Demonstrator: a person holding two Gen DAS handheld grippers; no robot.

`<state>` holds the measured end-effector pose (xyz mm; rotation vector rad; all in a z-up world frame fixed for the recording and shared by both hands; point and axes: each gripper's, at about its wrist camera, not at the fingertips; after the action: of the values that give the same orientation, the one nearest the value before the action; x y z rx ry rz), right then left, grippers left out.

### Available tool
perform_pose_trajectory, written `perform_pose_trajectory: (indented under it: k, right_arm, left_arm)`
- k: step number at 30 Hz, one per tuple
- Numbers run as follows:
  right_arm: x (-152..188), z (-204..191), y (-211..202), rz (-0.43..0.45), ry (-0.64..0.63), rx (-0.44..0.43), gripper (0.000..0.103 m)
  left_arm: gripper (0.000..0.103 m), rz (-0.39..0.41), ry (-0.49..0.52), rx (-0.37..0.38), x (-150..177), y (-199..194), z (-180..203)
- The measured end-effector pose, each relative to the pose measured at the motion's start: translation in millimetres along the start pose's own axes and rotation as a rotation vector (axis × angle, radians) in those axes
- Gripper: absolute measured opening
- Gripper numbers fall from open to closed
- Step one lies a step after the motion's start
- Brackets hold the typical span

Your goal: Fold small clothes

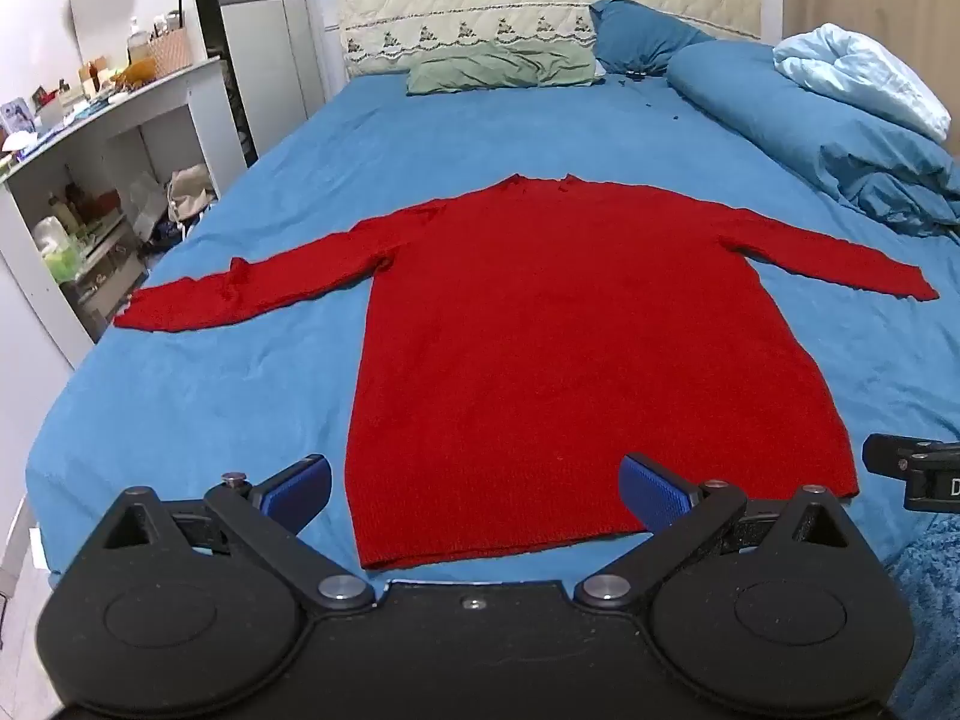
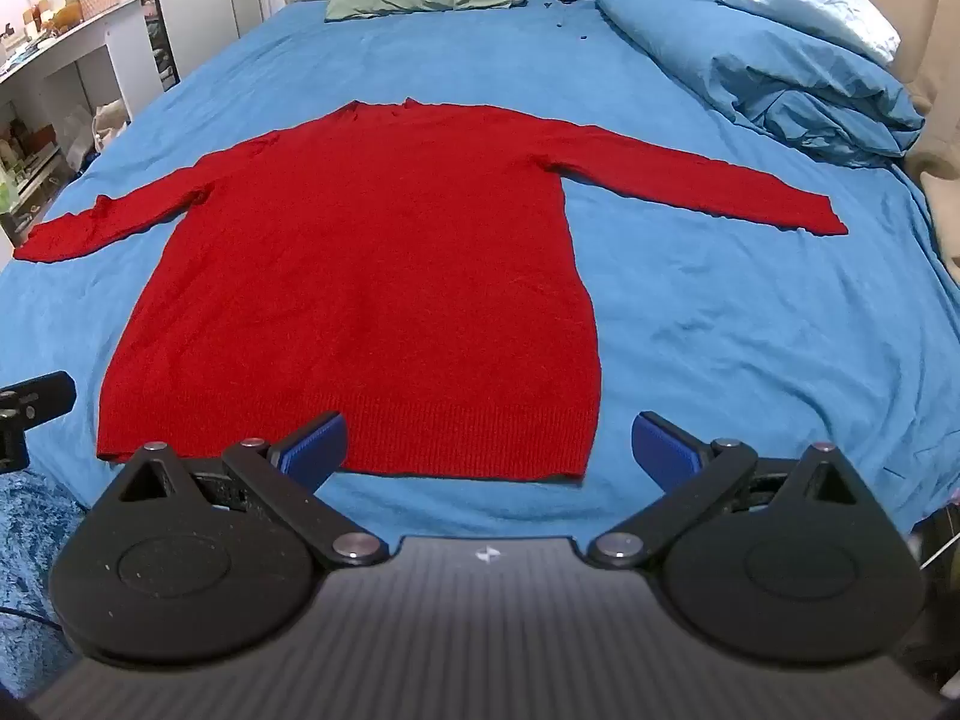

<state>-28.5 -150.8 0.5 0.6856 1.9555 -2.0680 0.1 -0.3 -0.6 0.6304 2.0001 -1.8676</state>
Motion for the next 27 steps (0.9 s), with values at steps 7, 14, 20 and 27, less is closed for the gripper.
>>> perform_pose_trajectory:
  k: [7, 14, 20, 27]
  right_arm:
    - [0.4, -0.3, -0.5, 0.008, -0.002, 0.001, 0.103]
    - [2.6, -4.7, -5.8, 0.009, -0.001, 0.004, 0.103]
    - [0.8, -3.6, -6.4, 0.013, -0.003, 0.005, 0.103]
    - [0.9, -1.3, -5.7, 0.012, -0.001, -0.002, 0.103]
  left_arm:
    - [0.103, 0.012, -0.012, 0.005, -1.7, -5.7, -2.6]
    - [0.103, 0.026, -0.014, -0.003, 0.7, -4.0, 0.4]
    - [0.103, 0.027, -0.018, -0.001, 1.4, -3.2, 2.0]
    - [0.103, 0.026, -0.023, 0.005, -0.2, -4.6, 0.8]
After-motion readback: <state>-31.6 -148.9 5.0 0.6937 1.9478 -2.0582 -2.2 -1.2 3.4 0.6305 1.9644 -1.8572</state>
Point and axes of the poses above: each gripper's, at about its wrist camera, not at the fingertips, and y roughly the way its jaws point, z to its right, x to its underside, and after that the axes turned 12 degrees about -z, right-handed
